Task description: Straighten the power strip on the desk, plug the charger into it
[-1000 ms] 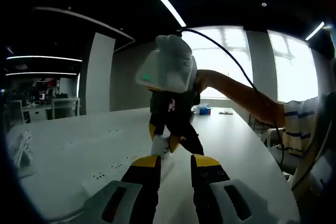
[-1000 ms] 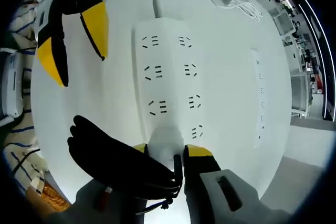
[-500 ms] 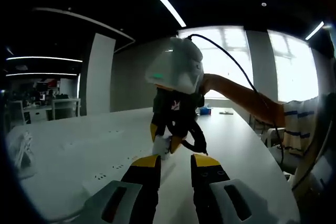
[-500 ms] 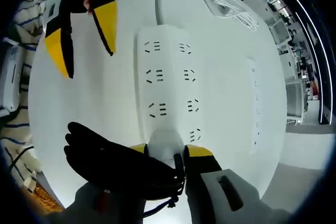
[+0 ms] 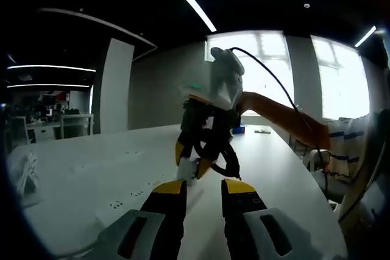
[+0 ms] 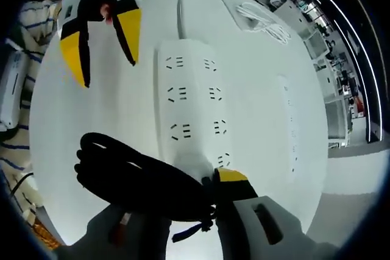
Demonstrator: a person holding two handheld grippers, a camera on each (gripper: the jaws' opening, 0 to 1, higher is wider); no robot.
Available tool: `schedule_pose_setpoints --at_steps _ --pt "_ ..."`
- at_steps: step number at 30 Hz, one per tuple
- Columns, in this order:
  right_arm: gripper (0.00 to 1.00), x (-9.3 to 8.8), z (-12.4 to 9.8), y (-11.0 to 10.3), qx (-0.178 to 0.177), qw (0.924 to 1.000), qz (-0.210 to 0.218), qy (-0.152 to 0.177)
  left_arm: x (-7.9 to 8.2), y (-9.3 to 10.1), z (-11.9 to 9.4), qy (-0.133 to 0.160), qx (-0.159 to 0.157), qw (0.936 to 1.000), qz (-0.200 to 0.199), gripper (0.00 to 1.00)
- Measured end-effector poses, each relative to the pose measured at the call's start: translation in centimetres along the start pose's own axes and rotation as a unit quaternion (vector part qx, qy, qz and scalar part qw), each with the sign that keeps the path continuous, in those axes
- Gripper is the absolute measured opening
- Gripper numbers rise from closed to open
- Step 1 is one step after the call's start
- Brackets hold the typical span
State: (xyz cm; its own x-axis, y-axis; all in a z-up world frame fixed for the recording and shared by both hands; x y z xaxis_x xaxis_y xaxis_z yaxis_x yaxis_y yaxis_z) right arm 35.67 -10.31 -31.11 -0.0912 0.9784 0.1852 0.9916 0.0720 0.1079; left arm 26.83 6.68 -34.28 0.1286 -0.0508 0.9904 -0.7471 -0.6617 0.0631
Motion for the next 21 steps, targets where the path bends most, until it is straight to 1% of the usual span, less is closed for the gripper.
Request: schedule_pose_setpoints --at_steps 3,10,21 --pt "0.25 -0.11 -0.06 -0.03 -0.003 0.9999 -0.002 0.011 -0.06 0.03 -0.04 -0.001 0.001 1.0 -0.001 0.23" --pt "0.25 -0.49 -0.34 0.38 -0.011 0.9988 -0.006 0.047 -0.13 0.03 -0.05 -0.002 0.001 1.0 -0.001 0.23" --pt "0.26 -0.94 -0.44 0.39 -0.021 0.9956 -0.007 0.091 -0.12 -0.1 -0.07 -0.002 0.003 1.0 -0.002 0.23"
Point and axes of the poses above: the point that each gripper's makers call its tool centre point, and the gripper's own axes: z roughly forward along the fingers, y roughly to its right, x roughly out of its top, the point moved 9 cm from there along -z, roughly backward along the fingers, and after that the axes turned 14 degrees about x, right-handed, at the moved point
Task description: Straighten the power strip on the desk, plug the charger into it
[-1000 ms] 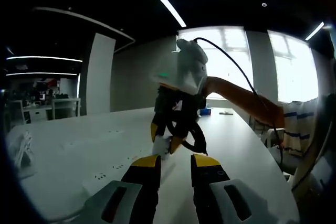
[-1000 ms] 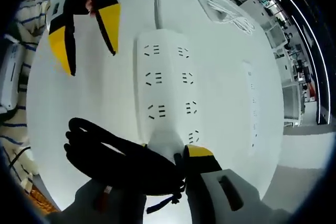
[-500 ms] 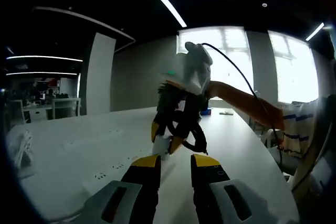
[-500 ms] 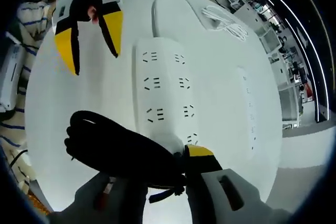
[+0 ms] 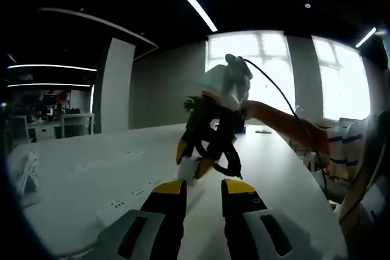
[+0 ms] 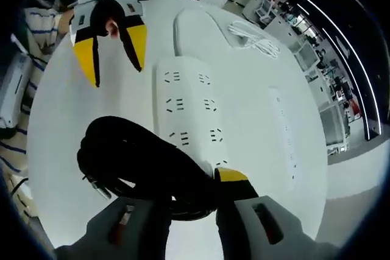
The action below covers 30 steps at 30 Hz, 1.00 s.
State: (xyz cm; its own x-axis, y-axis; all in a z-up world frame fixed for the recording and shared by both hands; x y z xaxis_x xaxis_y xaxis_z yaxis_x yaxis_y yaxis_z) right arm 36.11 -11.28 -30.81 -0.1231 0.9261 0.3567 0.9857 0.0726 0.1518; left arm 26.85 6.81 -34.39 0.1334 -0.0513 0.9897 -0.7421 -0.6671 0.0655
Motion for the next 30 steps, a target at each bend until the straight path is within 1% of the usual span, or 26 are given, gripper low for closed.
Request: schedule_pose_setpoints --at_steps 16,22,30 --pt "0.26 -0.6 0.0 -0.4 -0.014 0.9989 -0.005 0.045 -0.2 0.0 0.1 -0.004 0.002 1.0 0.001 0.23" --pt "0.26 -1.0 -0.1 -0.5 -0.018 0.9972 -0.003 0.072 0.0 -0.3 0.0 -0.001 0.004 1.0 -0.002 0.23" --pt "0.27 -1.5 0.0 -0.8 -0.026 0.993 0.0 0.115 -0.1 -0.1 0.0 -0.003 0.004 1.0 -0.002 0.23"
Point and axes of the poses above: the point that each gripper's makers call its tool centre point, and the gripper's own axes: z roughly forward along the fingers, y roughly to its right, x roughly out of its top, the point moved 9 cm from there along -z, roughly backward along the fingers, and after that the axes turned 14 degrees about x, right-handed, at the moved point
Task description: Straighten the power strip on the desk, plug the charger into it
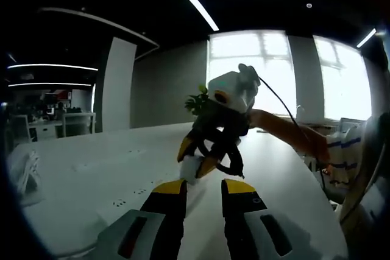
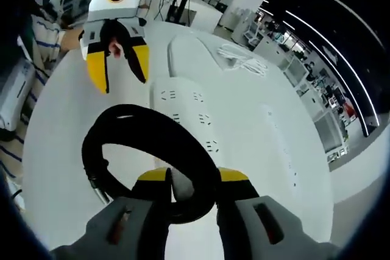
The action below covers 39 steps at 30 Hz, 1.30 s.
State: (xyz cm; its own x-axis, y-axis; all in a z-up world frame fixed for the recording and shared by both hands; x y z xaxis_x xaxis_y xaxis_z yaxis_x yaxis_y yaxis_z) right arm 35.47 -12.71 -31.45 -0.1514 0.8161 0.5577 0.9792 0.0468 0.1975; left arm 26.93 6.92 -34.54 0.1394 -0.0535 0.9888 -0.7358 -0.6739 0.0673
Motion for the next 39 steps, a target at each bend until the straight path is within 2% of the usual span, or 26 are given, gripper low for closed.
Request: schedule_pose_setpoints --at_steps 8,29,32,39 --pt "0.27 -0.5 0.0 -0.4 -0.008 0.9991 0.011 0.041 0.0 0.0 -0.1 0.001 0.001 1.0 -0.001 0.23" --pt "0.32 -1.4 -0.3 -0.4 -0.023 0.9917 0.035 0.122 -0.1 0.0 -0.1 0.001 0.003 1.0 -0.001 0.23" --pt "0.31 -1.5 -0.5 -0.4 -0.028 0.9865 0.045 0.155 0.0 -0.1 -0.1 0.0 0.004 1.0 -0.001 0.23" --pt "0.31 -2.0 -0.4 -0.7 -0.037 0.9815 0.05 0.181 0.0 -0.3 -0.1 0.001 0.007 1.0 -0.001 0.23"
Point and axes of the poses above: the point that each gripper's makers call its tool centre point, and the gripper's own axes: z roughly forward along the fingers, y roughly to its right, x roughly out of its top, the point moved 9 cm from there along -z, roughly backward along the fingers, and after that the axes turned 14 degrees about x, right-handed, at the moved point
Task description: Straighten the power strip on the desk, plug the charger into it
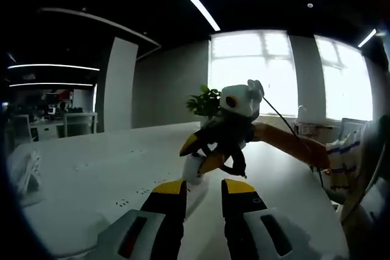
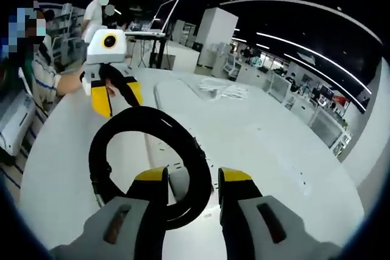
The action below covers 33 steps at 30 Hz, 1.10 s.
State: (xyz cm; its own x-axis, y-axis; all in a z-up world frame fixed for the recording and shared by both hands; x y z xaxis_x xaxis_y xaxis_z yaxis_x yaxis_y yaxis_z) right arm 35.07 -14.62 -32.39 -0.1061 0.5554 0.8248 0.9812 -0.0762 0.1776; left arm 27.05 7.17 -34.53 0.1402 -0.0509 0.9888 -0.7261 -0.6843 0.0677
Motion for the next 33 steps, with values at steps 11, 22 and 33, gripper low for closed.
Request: schedule_pose_setpoints --at_steps 11,22,33 --pt "0.3 0.1 -0.2 -0.9 -0.013 0.9976 -0.002 0.068 -0.1 -0.2 0.0 -0.002 0.003 1.0 0.0 0.23" --pt "0.3 -0.3 -1.0 -1.2 -0.031 0.9937 0.005 0.108 0.0 -0.3 0.0 -0.002 0.005 1.0 0.0 0.23" --pt "0.3 -1.5 -1.4 -1.3 -0.042 0.9885 0.024 0.143 -0.1 -0.6 0.1 -0.006 0.012 0.9999 0.001 0.23"
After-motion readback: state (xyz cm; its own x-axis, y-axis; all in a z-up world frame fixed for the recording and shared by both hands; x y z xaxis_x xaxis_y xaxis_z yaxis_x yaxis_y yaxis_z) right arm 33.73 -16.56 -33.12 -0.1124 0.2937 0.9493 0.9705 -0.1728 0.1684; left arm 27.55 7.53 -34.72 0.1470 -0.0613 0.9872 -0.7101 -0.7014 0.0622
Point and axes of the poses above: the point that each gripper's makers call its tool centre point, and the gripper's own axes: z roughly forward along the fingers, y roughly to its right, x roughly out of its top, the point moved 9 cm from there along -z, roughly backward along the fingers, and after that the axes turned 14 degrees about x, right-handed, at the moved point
